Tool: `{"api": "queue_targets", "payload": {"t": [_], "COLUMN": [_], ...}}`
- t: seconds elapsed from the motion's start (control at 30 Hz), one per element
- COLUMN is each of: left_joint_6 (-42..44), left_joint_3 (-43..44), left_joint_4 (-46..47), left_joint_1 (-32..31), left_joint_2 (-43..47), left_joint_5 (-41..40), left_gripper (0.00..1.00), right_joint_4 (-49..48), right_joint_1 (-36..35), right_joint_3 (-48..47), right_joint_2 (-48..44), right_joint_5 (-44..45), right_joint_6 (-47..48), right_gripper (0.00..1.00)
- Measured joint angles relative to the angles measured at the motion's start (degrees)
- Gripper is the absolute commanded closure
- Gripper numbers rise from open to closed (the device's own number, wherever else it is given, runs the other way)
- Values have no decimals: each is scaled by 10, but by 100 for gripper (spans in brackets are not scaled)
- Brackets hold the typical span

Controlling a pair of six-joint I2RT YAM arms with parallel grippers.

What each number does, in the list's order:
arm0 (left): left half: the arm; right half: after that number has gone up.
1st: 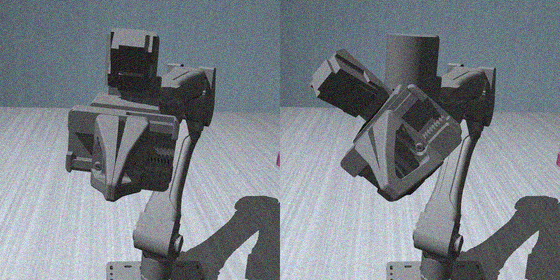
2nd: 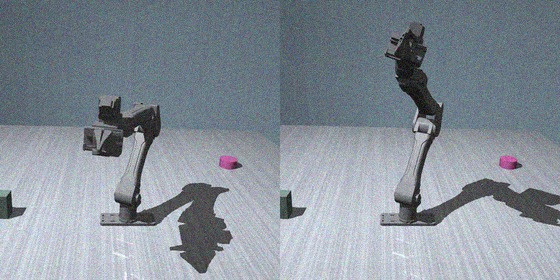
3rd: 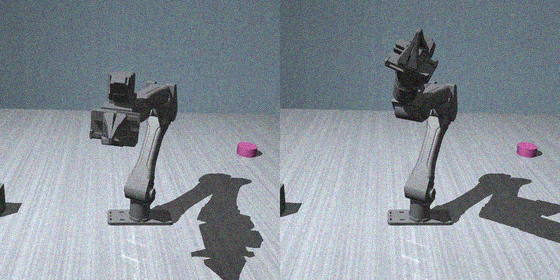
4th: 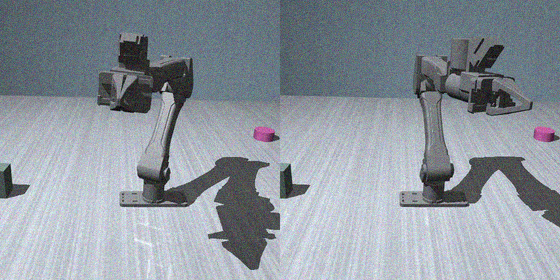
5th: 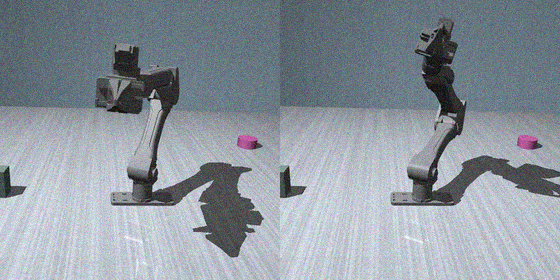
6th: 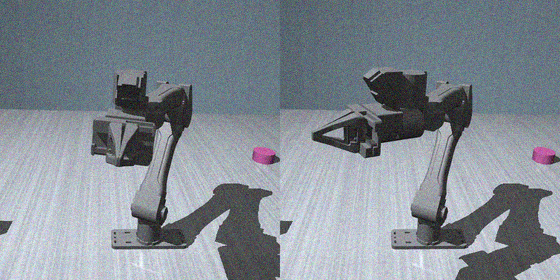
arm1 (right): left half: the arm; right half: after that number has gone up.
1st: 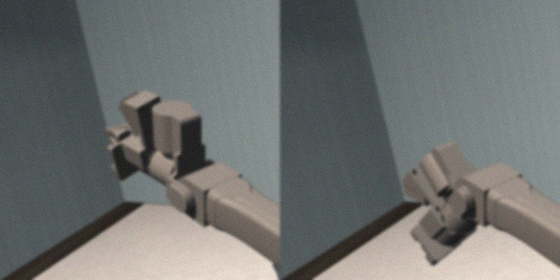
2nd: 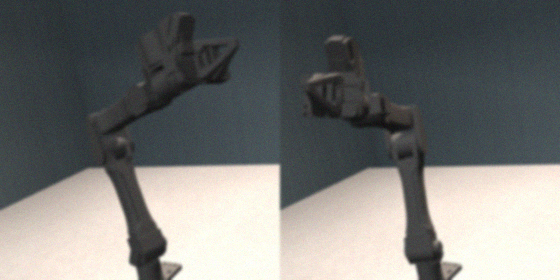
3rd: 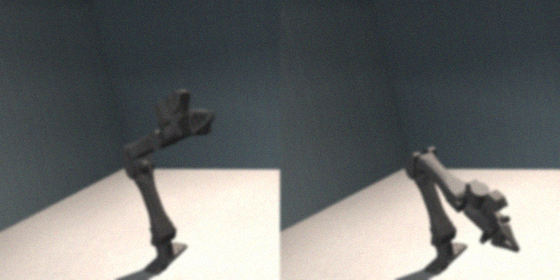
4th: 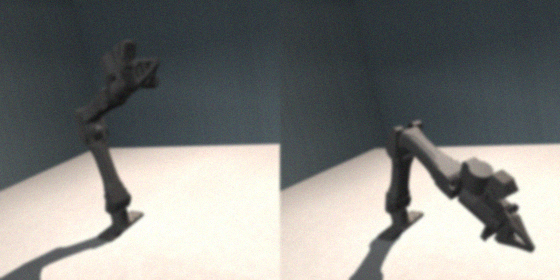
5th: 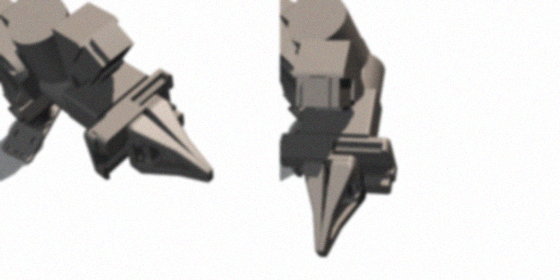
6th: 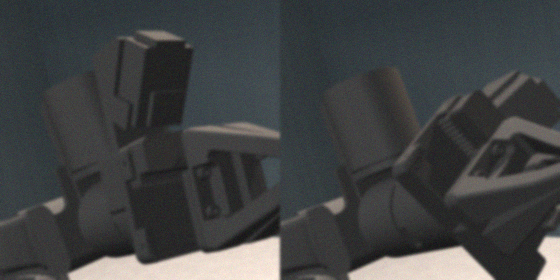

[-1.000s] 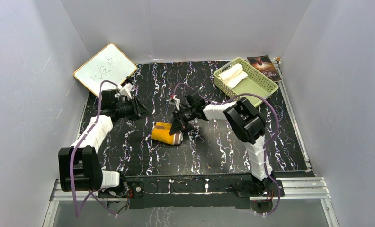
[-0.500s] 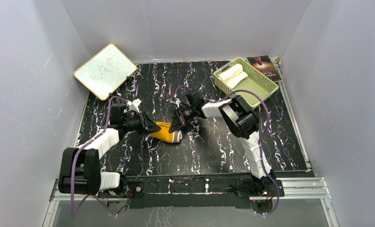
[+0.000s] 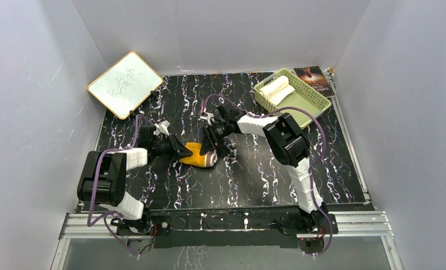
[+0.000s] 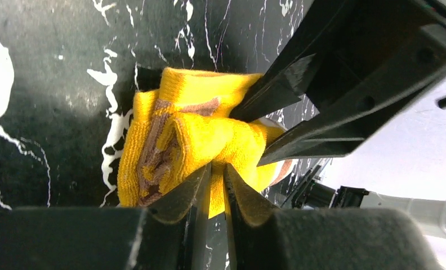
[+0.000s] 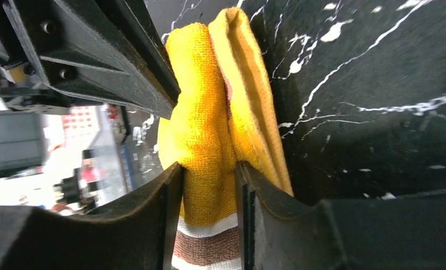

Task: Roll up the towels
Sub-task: Roll the towel at the center of the board.

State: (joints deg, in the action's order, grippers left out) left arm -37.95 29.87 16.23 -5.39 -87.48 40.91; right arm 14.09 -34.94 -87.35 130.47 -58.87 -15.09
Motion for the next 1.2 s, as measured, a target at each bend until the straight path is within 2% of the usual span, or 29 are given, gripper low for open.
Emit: {"api": "queue_targets", "payload": {"t": [0.23, 0.47, 0.67, 0.87, 1.2], "left_joint_6": [18, 27, 33, 39, 46], "left_joint_3": [21, 29, 38, 52, 64], "left_joint_4": [-5, -12, -20, -37, -56], "left_joint_1": [-11, -19, -20, -20, -20], "left_joint_2": [-11, -17, -25, -35, -40], "left_joint_5": [-19, -21, -19, -16, -13], "left_gripper": [86, 86, 86, 85, 85], "right_joint_4": [39, 2, -50, -66, -80], "right_joint_1": [-6, -14, -97, -181, -209], "right_joint_3": [-3, 33, 115, 157, 182], "right_joint_2": [-70, -157, -240, -242, -207], "right_joint_5": [172, 308, 374, 416, 510], "right_joint_6": [97, 215, 358, 466, 547], "right_gripper": [50, 49, 49, 44, 43]}}
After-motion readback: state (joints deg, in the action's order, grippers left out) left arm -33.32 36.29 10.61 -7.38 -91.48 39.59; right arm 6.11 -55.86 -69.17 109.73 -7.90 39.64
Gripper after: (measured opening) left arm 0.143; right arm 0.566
